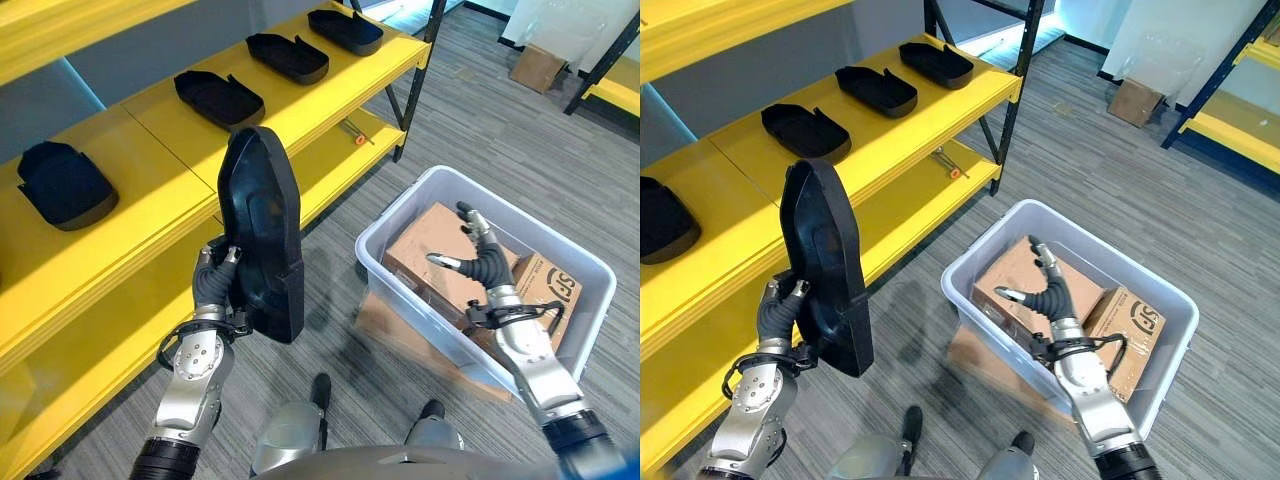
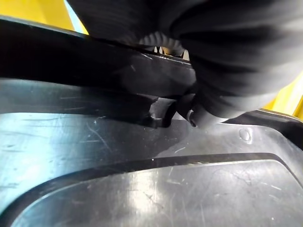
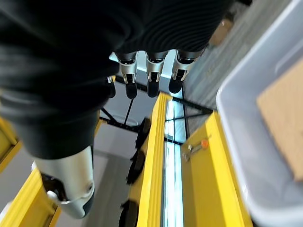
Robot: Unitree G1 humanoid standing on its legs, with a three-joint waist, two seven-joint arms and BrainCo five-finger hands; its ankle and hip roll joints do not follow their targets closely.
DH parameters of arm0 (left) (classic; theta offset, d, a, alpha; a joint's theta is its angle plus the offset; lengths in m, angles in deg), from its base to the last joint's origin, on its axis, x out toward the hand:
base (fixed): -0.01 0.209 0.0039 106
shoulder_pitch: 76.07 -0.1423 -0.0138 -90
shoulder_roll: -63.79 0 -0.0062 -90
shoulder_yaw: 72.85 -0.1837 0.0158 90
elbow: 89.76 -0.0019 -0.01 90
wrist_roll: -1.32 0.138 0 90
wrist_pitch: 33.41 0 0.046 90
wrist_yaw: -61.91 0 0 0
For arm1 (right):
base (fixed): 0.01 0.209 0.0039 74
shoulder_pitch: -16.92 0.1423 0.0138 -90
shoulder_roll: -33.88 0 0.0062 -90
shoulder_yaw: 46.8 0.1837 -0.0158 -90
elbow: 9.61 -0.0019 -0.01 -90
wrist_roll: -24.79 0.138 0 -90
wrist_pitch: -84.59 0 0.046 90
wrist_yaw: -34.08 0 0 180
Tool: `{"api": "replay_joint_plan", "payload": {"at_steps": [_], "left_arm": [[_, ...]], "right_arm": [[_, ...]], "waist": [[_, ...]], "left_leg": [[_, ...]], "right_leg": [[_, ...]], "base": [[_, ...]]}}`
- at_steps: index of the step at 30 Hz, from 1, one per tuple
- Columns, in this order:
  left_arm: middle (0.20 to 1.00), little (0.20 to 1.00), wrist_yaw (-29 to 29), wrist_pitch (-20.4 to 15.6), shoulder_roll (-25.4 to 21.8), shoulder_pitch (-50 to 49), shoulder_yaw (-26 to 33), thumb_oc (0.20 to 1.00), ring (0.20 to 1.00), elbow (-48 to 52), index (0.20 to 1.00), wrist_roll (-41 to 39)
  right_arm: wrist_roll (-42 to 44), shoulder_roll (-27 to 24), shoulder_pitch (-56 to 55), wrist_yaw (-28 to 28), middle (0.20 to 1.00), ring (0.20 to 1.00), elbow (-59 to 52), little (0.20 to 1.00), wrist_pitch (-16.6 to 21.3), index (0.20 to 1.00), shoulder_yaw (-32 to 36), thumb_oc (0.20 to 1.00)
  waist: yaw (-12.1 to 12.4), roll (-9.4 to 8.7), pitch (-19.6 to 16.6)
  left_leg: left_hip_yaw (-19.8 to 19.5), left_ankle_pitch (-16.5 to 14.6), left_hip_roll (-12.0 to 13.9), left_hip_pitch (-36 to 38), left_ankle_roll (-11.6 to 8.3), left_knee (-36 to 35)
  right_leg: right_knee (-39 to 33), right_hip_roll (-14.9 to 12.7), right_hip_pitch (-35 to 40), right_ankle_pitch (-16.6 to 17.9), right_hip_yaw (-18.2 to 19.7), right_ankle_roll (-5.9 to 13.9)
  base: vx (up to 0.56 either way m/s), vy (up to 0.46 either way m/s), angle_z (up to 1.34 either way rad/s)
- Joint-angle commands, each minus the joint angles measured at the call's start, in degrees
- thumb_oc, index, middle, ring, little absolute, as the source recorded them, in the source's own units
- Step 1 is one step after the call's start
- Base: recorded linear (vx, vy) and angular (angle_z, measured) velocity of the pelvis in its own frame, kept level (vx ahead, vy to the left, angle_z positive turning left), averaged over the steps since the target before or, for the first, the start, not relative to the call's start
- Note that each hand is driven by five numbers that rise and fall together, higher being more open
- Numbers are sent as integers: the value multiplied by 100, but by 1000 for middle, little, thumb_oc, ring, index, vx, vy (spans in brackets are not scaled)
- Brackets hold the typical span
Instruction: Move parts from the plastic box to the shelf.
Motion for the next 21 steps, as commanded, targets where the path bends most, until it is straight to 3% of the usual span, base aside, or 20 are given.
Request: {"api": "replay_joint_plan", "payload": {"at_steps": [1,2,3,4,5,7,8,9,11,14,19,20,21], "left_arm": [[200,200,84,-284,-109,219,305,200,200,485,200,294],[200,200,71,-282,-108,195,292,200,200,474,200,275],[200,200,-25,-278,-104,87,298,200,200,503,200,214],[200,200,-61,-254,-91,29,292,200,200,502,200,212],[200,200,-62,-253,-90,27,293,200,200,505,200,212],[200,200,-178,-245,-27,-109,259,200,200,509,200,137],[200,200,-181,-243,-27,-123,261,200,200,515,200,136],[200,200,-182,-281,-3,-198,312,200,200,503,200,135],[200,200,-180,-277,26,-262,337,200,200,531,200,135],[200,200,-252,-347,163,-488,471,200,200,669,200,-29],[200,200,-437,-369,160,-618,414,200,200,699,200,-166],[200,200,-481,-371,162,-527,336,200,200,670,200,-267],[200,200,-499,-358,169,-420,301,200,200,628,200,-308]], "right_arm": [[101,-216,377,-45,1000,1000,-121,1000,197,1000,-45,1000],[127,-231,371,-109,1000,1000,-145,1000,200,1000,-81,1000],[211,-272,279,-243,1000,1000,-191,1000,211,1000,-111,1000],[250,-304,223,-294,1000,1000,-197,1000,233,1000,-124,1000],[251,-305,222,-295,1000,1000,-198,1000,233,1000,-123,1000],[322,-394,79,-408,1000,1000,-201,1000,276,1000,-155,1000],[323,-395,69,-410,1000,1000,-205,1000,275,1000,-158,1000],[347,-425,101,-429,1000,1000,-195,1000,306,1000,-226,1000],[358,-425,53,-419,1000,1000,-237,1000,307,1000,-205,1000],[393,-495,144,-478,1000,1000,-190,1000,287,1000,-214,1000],[413,-651,65,-476,1000,1000,-230,1000,344,1000,-61,1000],[383,-755,104,-446,1000,1000,-192,1000,347,1000,-6,1000],[355,-802,190,-405,1000,1000,-172,1000,347,1000,15,1000]], "waist": [[-156,175,-45],[-206,222,-38],[-279,262,-57],[-300,251,-82],[-297,251,-100],[-358,136,-255],[-358,135,-262],[-336,53,-318],[-271,30,-358],[-127,64,-490],[-88,138,-371],[-95,163,-192],[-183,166,-134]], "left_leg": [[-280,-202,510,414,-168,-422],[-313,-87,518,442,-93,-523],[-401,109,508,504,-9,-719],[-426,195,490,488,19,-761],[-421,213,492,463,15,-765],[-562,377,348,361,18,-849],[-560,377,350,374,16,-860],[-597,466,255,256,2,-864],[-612,500,213,210,-6,-837],[-316,546,266,161,-83,-863],[-432,510,169,-253,-182,-174],[-139,506,224,-542,-321,321],[278,321,463,-647,-327,705]], "right_leg": [[-136,361,-355,918,846,281],[250,857,-484,491,1186,98],[758,1718,-580,-207,1564,-130],[1000,2062,-592,-475,1644,-231],[997,2065,-619,-459,1647,-237],[932,2831,-461,-887,1987,-422],[923,2834,-449,-891,1990,-425],[337,3018,-304,-892,2261,-523],[79,2944,-164,-874,2219,-533],[-575,2821,153,-693,1951,-456],[-725,2781,305,-687,1722,-577],[-669,2655,296,-696,1499,-631],[-592,2564,229,-682,1357,-641]], "base": [[-87,263,-6],[-86,318,-10],[-70,283,-16],[-47,178,-12],[-48,73,6],[-45,35,11],[-105,-33,8],[-110,-61,17],[-94,-61,-3],[-55,-61,-17],[-99,-44,2],[-226,17,112],[-299,56,167]]}}
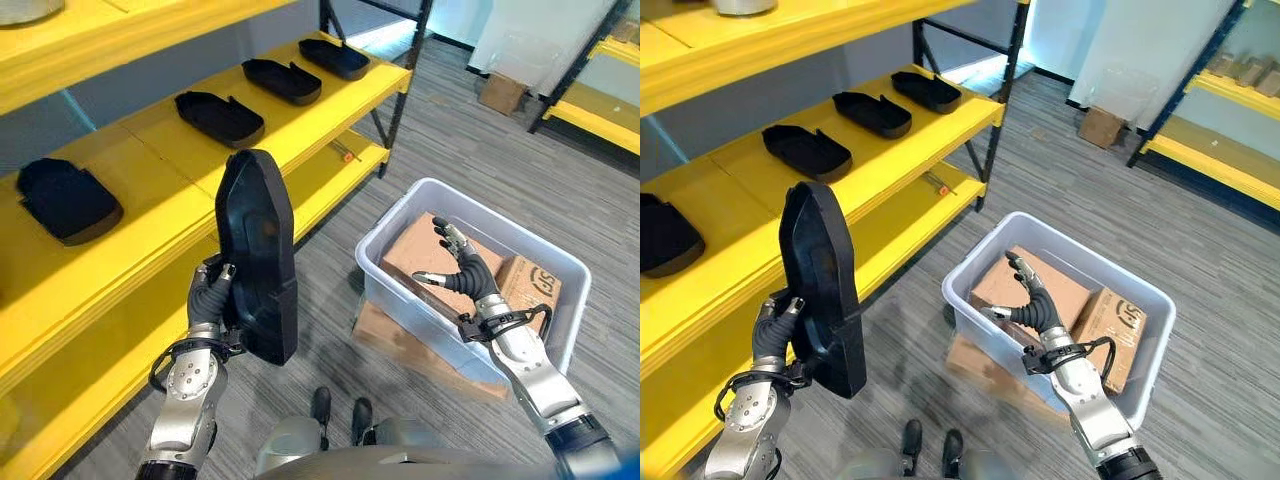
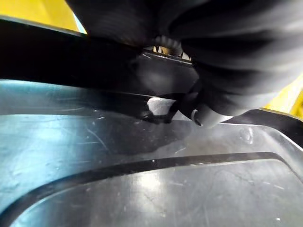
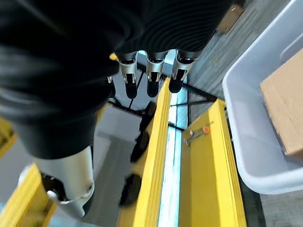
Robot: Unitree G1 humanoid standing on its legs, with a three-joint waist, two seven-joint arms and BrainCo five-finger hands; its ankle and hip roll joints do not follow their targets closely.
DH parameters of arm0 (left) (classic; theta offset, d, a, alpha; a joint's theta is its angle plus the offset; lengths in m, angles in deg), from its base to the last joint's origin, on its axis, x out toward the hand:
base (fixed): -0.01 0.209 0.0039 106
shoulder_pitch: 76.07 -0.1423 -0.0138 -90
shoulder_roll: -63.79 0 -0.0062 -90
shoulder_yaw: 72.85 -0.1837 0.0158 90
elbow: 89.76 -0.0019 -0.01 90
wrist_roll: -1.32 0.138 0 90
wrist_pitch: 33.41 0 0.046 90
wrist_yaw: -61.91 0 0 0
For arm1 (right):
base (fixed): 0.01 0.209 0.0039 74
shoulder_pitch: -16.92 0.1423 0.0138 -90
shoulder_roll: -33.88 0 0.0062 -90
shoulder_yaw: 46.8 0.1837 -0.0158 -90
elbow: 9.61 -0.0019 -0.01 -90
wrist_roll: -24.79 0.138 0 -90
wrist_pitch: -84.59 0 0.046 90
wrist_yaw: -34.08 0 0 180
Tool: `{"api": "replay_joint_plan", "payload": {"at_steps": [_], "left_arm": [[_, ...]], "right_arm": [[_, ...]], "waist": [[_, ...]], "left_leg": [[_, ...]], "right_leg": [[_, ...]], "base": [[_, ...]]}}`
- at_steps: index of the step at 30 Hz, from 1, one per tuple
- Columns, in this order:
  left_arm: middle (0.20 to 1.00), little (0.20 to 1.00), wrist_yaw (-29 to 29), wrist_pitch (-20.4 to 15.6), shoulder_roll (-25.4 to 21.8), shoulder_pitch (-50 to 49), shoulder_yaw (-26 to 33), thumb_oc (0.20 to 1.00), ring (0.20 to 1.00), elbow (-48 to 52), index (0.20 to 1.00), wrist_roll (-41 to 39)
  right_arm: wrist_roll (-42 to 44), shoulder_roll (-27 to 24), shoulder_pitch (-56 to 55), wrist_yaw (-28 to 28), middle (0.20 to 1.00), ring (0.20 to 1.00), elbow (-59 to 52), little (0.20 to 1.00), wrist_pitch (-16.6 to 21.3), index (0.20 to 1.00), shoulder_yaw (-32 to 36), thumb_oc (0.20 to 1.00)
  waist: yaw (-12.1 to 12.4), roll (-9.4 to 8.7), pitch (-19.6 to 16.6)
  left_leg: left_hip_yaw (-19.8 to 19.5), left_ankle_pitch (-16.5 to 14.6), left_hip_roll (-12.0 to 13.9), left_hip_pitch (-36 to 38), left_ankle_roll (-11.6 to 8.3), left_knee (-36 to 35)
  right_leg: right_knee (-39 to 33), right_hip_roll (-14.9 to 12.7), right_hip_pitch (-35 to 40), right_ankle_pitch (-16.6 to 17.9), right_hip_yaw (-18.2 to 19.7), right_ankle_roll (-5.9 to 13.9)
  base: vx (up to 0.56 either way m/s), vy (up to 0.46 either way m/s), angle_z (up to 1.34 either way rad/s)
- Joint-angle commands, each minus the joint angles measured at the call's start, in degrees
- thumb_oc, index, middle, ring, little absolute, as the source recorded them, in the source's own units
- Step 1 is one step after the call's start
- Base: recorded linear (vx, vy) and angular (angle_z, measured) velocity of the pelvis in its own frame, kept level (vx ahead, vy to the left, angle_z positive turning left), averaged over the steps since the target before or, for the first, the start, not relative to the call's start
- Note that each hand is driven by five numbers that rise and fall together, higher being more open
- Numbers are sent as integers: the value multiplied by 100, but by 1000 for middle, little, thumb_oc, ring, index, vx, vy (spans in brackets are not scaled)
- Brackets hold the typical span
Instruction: Move parts from the plastic box to the shelf.
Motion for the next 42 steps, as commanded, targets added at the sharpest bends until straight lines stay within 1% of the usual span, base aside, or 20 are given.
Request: {"api": "replay_joint_plan", "payload": {"at_steps": [1,2,4,6,7,8,12,17,19,24,26,28,29,30,32,33,37,38,40,42], "left_arm": [[200,200,-136,-453,-241,273,177,200,200,395,200,-211],[200,200,-80,-492,-237,271,250,200,200,421,200,-219],[200,200,-27,-468,-209,276,266,200,200,444,200,-269],[200,200,-11,-443,-179,222,320,200,200,504,200,-318],[200,200,-11,-438,-174,213,323,200,200,511,200,-319],[200,200,-34,-406,-169,200,344,200,200,498,200,-302],[200,200,-187,-307,-217,133,297,200,200,435,200,-257],[200,200,-278,-285,-509,136,327,200,200,443,200,-118],[200,200,-309,-267,-613,82,356,200,200,476,200,-33],[200,200,-275,-197,-657,-26,438,200,200,504,200,148],[200,200,-254,-207,-661,-29,477,200,200,500,200,182],[200,200,-257,-221,-654,11,449,200,200,466,200,207],[200,200,-286,-212,-653,107,372,200,200,383,200,167],[200,200,-339,-195,-597,104,311,200,200,389,200,124],[200,200,-410,-172,-521,87,248,200,200,403,200,100],[200,200,-411,-187,-492,167,172,200,200,353,200,58],[200,200,-364,-218,-310,192,134,200,200,291,200,47],[200,200,-357,-249,-321,315,34,200,200,261,200,-141],[200,200,-402,-254,-320,370,-45,200,200,278,200,-231],[200,200,-381,-217,-344,297,65,200,200,336,200,-245]], "right_arm": [[153,43,405,114,1000,1000,-115,1000,303,1000,183,1000],[181,74,335,111,1000,1000,-167,1000,317,1000,235,1000],[204,92,261,134,1000,1000,-152,1000,296,1000,233,1000],[287,107,170,92,1000,1000,-101,1000,245,1000,180,1000],[289,102,170,90,1000,1000,-99,1000,246,1000,176,1000],[331,56,74,35,1000,1000,-78,1000,183,1000,167,1000],[348,110,-67,-15,1000,1000,-126,1000,182,1000,289,1000],[336,291,-264,-106,1000,1000,-257,1000,158,1000,403,1000],[285,396,-300,-187,1000,1000,-248,1000,122,1000,319,1000],[189,632,-306,-244,1000,1000,-186,1000,24,1000,111,1000],[199,683,-257,-267,1000,1000,-183,1000,12,1000,34,1000],[240,688,-254,-328,1000,1000,-149,1000,22,1000,-13,1000],[326,648,-255,-385,1000,1000,-101,1000,42,1000,-7,1000],[377,536,-265,-466,1000,1000,-152,1000,59,1000,-14,1000],[396,475,-292,-516,1000,1000,-159,1000,70,1000,-7,1000],[411,458,-199,-483,1000,1000,-142,1000,81,1000,-13,1000],[486,447,-135,-414,1000,1000,-142,1000,126,1000,-29,1000],[529,348,-41,-275,1000,1000,-76,1000,168,1000,26,1000],[540,287,-39,-233,1000,1000,-7,1000,170,1000,87,1000],[546,278,-101,-196,1000,1000,-22,1000,152,1000,172,1000]], "waist": [[-107,-321,38],[-130,-364,-9],[-209,-337,-80],[-256,-195,-87],[-268,-181,-88],[-258,-15,-80],[-115,115,-169],[11,-81,-151],[78,-213,-185],[100,-323,-254],[105,-251,-191],[54,-200,-188],[-56,-173,-186],[-112,-198,-158],[-216,-204,-157],[-326,-234,-121],[-287,-326,-284],[-291,-325,-199],[-273,-264,-28],[-264,-334,-3]], "left_leg": [[799,-536,505,-536,187,1093],[514,-724,798,-349,143,1203],[495,-462,1406,-94,58,910],[501,42,2095,174,-140,362],[496,88,2119,218,-165,275],[418,641,2555,376,-409,-202],[176,97,2235,430,-523,-356],[-69,-449,1480,177,-362,138],[-107,-631,1021,36,-197,304],[83,-730,539,284,179,21],[127,-687,493,497,326,-186],[108,-609,439,559,420,-307],[73,-583,414,672,468,-407],[91,-565,330,671,489,-381],[43,-580,250,709,468,-398],[-62,-577,176,786,444,-477],[101,-826,52,765,397,-195],[366,-1152,32,249,177,1085],[482,-889,193,-300,-113,2212],[570,-963,775,-328,-44,1884]], "right_leg": [[-547,-426,109,523,49,618],[-476,-555,119,482,6,640],[-386,-720,44,426,-185,668],[-139,-822,-46,300,-349,723],[-101,-803,-54,271,-363,710],[247,-1005,-141,160,-512,802],[356,-1406,19,266,-676,1014],[159,-2088,422,730,-971,1355],[81,-2454,507,1257,-1041,1512],[310,-2887,282,2122,-890,1571],[707,-2727,84,2022,-657,1443],[1063,-2172,-170,1586,-245,1271],[1116,-1287,-430,833,-28,1045],[1009,-782,-665,659,-157,907],[665,-564,-701,670,-274,853],[-21,-396,-848,879,-74,884],[-674,-357,-233,958,113,887],[-734,-408,-36,820,-17,765],[-692,-432,98,702,-143,640],[-634,-555,171,615,-159,696]], "base": [[-189,91,167],[-104,117,119],[-21,164,59],[-1,207,55],[21,364,86],[35,360,89],[93,361,78],[79,348,84],[79,394,89],[68,371,11],[35,359,-34],[60,305,-36],[123,285,-17],[126,231,6],[83,55,41],[83,-25,81],[178,-124,32],[91,-128,12],[65,-67,46],[116,61,67]]}}
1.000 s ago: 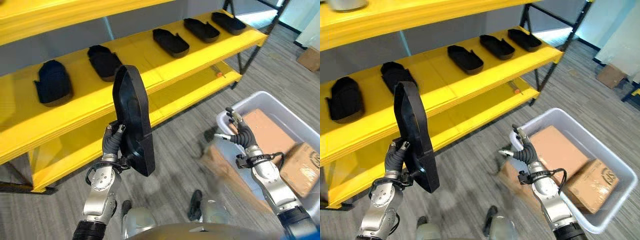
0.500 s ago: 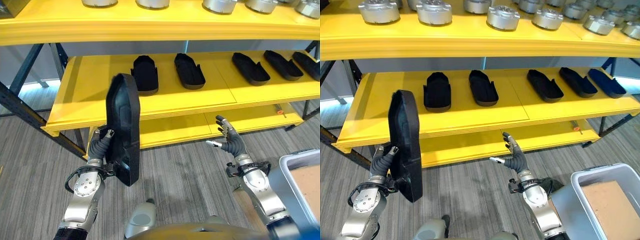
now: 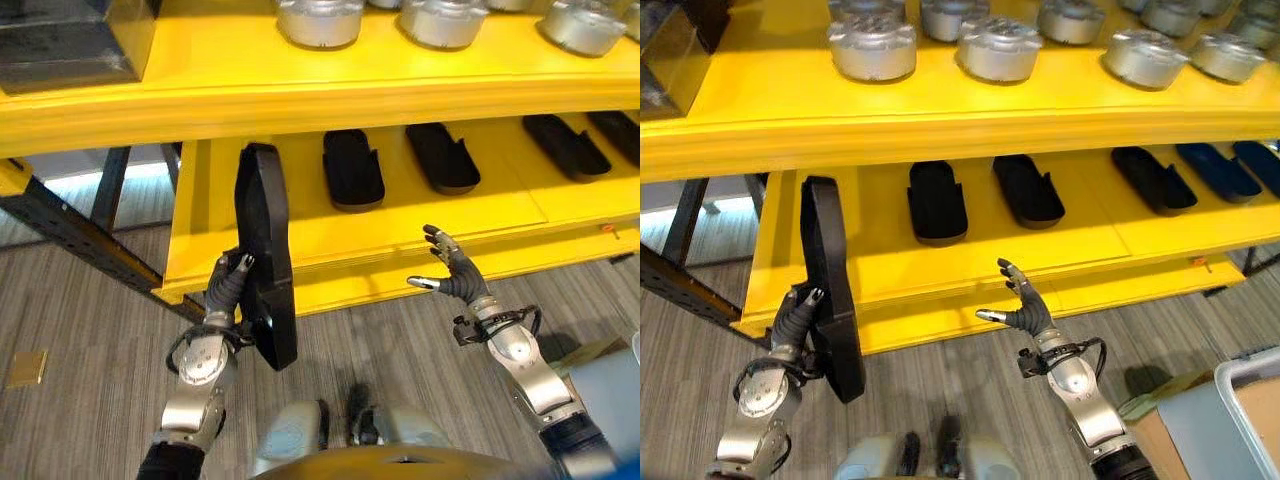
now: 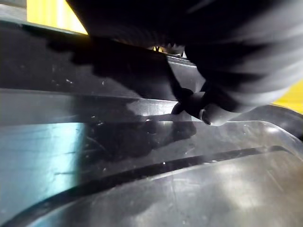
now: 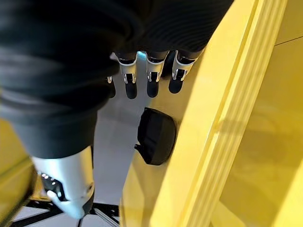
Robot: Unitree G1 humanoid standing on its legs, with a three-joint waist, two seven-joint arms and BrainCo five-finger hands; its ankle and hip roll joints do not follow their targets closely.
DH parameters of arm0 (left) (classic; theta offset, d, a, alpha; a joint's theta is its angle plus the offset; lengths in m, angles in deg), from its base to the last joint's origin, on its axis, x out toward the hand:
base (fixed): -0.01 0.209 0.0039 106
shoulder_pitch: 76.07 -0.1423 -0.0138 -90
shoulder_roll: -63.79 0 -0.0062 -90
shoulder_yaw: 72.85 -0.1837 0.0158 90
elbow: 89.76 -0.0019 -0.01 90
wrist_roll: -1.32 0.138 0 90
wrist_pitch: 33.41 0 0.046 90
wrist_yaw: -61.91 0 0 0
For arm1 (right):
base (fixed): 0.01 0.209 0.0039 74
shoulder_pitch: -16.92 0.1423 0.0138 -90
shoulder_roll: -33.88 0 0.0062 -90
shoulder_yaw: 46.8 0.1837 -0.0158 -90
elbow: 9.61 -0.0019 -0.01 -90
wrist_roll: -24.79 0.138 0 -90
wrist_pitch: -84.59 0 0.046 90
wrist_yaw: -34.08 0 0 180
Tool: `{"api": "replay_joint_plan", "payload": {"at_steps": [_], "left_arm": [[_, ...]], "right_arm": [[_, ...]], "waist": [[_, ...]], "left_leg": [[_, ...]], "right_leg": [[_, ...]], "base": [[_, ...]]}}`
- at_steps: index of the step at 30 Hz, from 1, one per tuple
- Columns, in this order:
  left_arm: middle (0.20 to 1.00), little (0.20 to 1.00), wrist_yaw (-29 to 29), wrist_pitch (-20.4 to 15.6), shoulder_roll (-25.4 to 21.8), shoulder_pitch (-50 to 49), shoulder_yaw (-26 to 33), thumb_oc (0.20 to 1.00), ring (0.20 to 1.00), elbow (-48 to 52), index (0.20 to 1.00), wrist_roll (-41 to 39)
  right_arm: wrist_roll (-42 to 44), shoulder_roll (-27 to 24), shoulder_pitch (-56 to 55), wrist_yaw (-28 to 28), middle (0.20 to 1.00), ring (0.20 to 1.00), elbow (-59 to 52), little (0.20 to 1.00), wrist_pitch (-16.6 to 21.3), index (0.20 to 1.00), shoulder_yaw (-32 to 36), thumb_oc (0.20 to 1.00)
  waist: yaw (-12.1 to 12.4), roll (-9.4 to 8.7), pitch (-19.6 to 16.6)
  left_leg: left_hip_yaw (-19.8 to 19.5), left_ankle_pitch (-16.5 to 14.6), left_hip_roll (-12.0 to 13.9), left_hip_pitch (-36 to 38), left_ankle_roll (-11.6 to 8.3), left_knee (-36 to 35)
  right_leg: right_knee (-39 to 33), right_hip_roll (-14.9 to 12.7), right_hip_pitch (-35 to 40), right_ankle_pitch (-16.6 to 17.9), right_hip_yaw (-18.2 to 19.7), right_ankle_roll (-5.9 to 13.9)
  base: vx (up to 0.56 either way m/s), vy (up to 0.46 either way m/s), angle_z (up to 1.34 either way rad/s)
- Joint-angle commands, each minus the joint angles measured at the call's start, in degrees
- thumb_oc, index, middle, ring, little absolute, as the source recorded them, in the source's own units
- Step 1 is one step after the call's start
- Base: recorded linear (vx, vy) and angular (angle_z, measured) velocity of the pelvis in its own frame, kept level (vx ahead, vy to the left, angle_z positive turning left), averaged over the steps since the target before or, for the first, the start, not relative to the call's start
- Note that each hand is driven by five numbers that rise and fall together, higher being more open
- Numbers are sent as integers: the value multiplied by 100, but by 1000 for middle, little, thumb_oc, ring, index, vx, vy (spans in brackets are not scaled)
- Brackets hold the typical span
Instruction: Move parts from the plastic box to the shelf.
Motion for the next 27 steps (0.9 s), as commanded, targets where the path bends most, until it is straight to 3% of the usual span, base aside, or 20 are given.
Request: {"api": "replay_joint_plan", "payload": {"at_steps": [1,2,4,5,6,7,8,9,10,15,23,27], "left_arm": [[200,200,39,-361,-128,-201,538,200,200,697,200,-82],[200,200,83,-354,-124,-230,575,200,200,734,200,-78],[200,200,186,-326,-123,-215,632,200,200,763,200,-91],[200,200,189,-324,-118,-214,632,200,200,764,200,-90],[200,200,195,-304,-129,-169,647,200,200,749,200,-85],[200,200,190,-300,-119,-101,636,200,200,745,200,-83],[200,200,158,-328,-123,-87,631,200,200,700,200,-71],[200,200,158,-329,-124,-86,625,200,200,697,200,-71],[200,200,77,-305,-202,-59,593,200,200,730,200,5],[200,200,20,-292,-387,-45,571,200,200,735,200,75],[200,200,59,-249,-467,44,448,200,200,636,200,266],[200,200,113,-214,-416,252,290,200,200,572,200,332]], "right_arm": [[122,-56,-151,126,1000,1000,-464,1000,258,1000,130,1000],[112,-48,-167,134,1000,1000,-450,1000,248,1000,126,1000],[91,-50,-157,202,1000,1000,-374,1000,221,1000,81,1000],[89,-54,-152,204,1000,1000,-372,1000,222,1000,78,1000],[96,-77,-136,226,1000,1000,-368,1000,207,1000,97,1000],[99,-107,-193,221,1000,1000,-401,1000,194,1000,157,1000],[54,-54,-264,193,1000,1000,-402,1000,214,1000,209,1000],[52,-53,-271,191,1000,1000,-405,1000,213,1000,214,1000],[36,-13,-365,191,1000,1000,-417,1000,202,1000,324,1000],[-3,177,-551,161,1000,1000,-466,1000,152,1000,431,1000],[16,276,-597,8,1000,1000,-531,1000,109,1000,283,1000],[67,287,-548,-50,1000,1000,-597,1000,80,1000,150,1000]], "waist": [[-33,-186,-194],[-28,-182,-202],[-27,-80,-171],[-22,-71,-173],[-26,1,-145],[-57,126,-132],[-69,244,-194],[-64,244,-205],[-52,209,-229],[-32,6,-220],[-13,-266,-480],[-39,-332,-564]], "left_leg": [[-244,216,1097,1061,330,-2519],[-311,408,1364,1158,284,-2822],[-557,1147,2097,1240,132,-3631],[-540,1208,2124,1297,108,-3744],[-604,1468,2335,1299,51,-3981],[-415,1619,2499,1400,-89,-4235],[-388,1456,2444,1528,-220,-4419],[-382,1468,2444,1533,-222,-4444],[-400,1258,2214,1527,-219,-4261],[-219,794,1790,1514,-145,-3910],[49,506,1521,1609,-2,-3854],[126,498,1530,1680,-5,-3902]], "right_leg": [[-708,-551,304,674,112,1229],[-631,-585,282,600,148,1260],[-262,-655,129,411,320,1350],[-195,-637,96,371,326,1333],[-2,-682,15,300,374,1360],[322,-810,-96,137,371,1470],[496,-896,-189,123,405,1561],[503,-897,-201,118,407,1562],[422,-1082,-87,263,363,1665],[99,-1480,194,669,371,1937],[-387,-1703,390,1002,383,2108],[-463,-1678,437,1010,398,2125]], "base": [[162,140,0],[143,227,-8],[63,221,-37],[33,188,-27],[47,305,-4],[99,526,-7],[88,421,-8],[135,373,-2],[120,237,16],[93,237,15],[52,108,-16],[40,0,-3]]}}
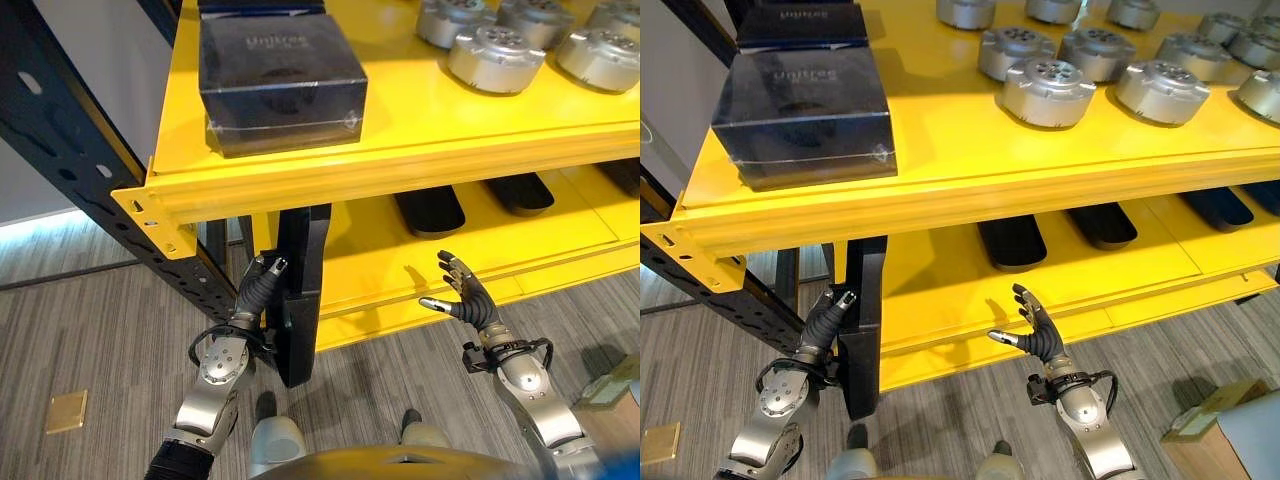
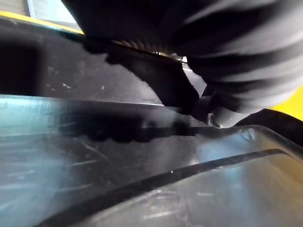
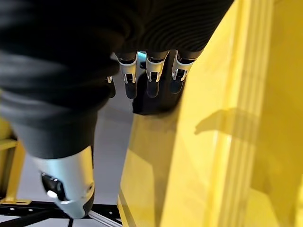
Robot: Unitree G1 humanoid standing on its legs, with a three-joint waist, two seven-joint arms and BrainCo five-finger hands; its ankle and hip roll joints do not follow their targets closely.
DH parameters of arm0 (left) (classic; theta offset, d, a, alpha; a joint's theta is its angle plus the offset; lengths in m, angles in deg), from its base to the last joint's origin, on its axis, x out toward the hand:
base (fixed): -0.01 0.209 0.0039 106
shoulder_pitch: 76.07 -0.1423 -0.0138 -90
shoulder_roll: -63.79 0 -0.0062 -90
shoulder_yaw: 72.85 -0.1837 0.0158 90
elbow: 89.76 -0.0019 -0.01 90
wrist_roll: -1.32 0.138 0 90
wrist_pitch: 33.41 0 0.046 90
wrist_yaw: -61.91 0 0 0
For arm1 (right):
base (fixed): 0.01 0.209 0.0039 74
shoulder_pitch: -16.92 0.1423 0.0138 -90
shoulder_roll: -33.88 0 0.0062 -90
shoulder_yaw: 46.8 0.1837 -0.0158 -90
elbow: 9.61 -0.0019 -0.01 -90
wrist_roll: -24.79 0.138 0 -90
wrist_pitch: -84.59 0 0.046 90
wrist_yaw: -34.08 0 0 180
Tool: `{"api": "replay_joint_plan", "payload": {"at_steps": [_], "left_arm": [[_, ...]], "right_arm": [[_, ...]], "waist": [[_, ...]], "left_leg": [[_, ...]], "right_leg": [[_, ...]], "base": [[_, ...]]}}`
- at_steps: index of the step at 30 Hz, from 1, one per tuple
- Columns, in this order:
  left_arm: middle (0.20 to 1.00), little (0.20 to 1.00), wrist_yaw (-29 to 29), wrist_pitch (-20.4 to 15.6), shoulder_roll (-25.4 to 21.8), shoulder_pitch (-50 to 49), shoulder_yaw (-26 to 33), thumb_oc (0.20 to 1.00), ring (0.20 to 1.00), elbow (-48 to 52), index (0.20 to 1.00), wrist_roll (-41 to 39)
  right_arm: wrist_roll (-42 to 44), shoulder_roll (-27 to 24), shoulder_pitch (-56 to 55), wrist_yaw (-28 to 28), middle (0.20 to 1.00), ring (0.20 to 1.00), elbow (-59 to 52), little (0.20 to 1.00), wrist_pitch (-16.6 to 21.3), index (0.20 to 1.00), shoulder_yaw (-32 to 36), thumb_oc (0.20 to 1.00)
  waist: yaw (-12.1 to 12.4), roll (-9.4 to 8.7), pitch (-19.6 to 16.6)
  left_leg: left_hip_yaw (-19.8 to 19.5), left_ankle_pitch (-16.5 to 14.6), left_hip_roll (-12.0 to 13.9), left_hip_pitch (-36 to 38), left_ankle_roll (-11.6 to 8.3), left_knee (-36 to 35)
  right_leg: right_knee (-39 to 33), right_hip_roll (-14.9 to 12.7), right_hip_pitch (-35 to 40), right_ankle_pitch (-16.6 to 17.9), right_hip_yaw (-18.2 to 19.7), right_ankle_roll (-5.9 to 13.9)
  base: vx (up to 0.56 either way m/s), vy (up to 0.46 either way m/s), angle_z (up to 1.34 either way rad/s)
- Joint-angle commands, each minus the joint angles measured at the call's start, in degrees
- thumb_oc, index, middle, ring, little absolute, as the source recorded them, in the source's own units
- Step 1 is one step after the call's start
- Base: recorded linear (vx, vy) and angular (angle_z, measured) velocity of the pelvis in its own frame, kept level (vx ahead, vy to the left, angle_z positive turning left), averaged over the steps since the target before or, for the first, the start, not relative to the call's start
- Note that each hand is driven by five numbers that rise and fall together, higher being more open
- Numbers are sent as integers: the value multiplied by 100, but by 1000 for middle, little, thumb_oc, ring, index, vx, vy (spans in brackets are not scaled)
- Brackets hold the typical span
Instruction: Move parts from the plastic box to the shelf.
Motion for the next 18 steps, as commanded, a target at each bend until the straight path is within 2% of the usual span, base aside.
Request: {"api": "replay_joint_plan", "payload": {"at_steps": [1,6,8,9,14,16,18], "left_arm": [[200,200,325,-343,-389,376,654,200,200,203,200,101],[200,200,387,-309,-272,592,453,200,200,7,200,107],[200,200,467,-305,-205,741,347,200,200,-238,200,120],[200,200,641,-269,-99,1042,242,200,200,-715,200,122],[200,200,870,-286,0,1460,221,200,200,-1061,200,-31],[200,200,1125,-353,104,1983,195,200,200,-1419,200,-470],[200,200,1284,-363,127,2332,168,200,200,-1713,200,-566]], "right_arm": [[101,94,222,-95,1000,1000,-264,1000,223,1000,-72,1000],[107,88,219,-108,1000,1000,-283,1000,187,1000,-161,1000],[105,89,210,-94,1000,1000,-282,1000,175,1000,-211,1000],[113,87,230,-75,1000,1000,-257,1000,144,1000,-304,1000],[108,60,252,-44,1000,1000,-308,1000,127,1000,-393,1000],[108,36,328,34,1000,1000,-313,1000,108,1000,-542,1000],[158,12,408,76,1000,1000,-312,1000,99,1000,-621,1000]], "waist": [[109,-367,-250],[65,-383,-266],[28,-377,-282],[-27,-357,-307],[-108,-329,-303],[-205,-290,-166],[-254,-267,-57]], "left_leg": [[103,-337,-38,175,133,101],[169,-307,5,307,105,-7],[212,-276,35,374,81,-74],[267,-217,72,461,49,-175],[341,-153,122,531,-1,-251],[393,-76,190,566,-53,-303],[402,-34,229,548,-72,-292]], "right_leg": [[202,-199,-261,536,288,151],[173,-154,-216,479,314,139],[158,-135,-198,452,311,130],[146,-118,-193,405,321,122],[190,-95,-231,347,336,104],[326,-54,-350,292,389,70],[436,-32,-443,258,429,47]], "base": [[54,-27,1],[12,-35,-2],[16,-53,-1],[13,-53,-3],[-9,-43,-12],[-91,-89,-9],[-96,-56,-17]]}}
